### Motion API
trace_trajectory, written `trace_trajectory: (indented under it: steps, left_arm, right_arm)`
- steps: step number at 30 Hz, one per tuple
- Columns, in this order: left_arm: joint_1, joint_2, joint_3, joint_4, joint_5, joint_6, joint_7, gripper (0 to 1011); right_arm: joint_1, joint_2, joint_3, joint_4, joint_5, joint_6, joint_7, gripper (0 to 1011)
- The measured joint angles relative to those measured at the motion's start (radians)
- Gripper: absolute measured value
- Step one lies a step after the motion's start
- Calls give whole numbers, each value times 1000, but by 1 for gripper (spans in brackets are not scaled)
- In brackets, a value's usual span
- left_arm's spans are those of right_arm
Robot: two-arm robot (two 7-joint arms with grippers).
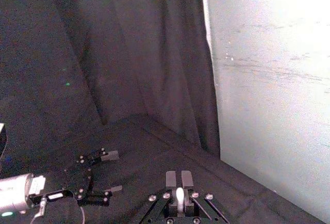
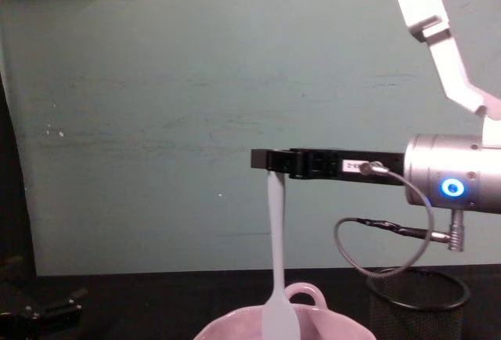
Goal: Use the one hand to pick up the spoon and stir the clear water in the bowl.
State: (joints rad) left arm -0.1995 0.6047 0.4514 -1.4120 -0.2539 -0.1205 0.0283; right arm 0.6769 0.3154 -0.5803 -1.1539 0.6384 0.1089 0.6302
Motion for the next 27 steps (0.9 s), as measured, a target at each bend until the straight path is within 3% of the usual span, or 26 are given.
trace_trajectory:
  steps: [8,22,27]
  left_arm:
    - [0,0,0,0,0,0,0,1011]
    - [0,0,0,0,0,0,0,1011]
    - [0,0,0,0,0,0,0,1011]
  right_arm:
    - [-45,31,17,-72,10,10,-17,64]
    - [-54,44,28,-123,25,9,-24,64]
    - [-65,81,56,-199,38,14,-44,64]
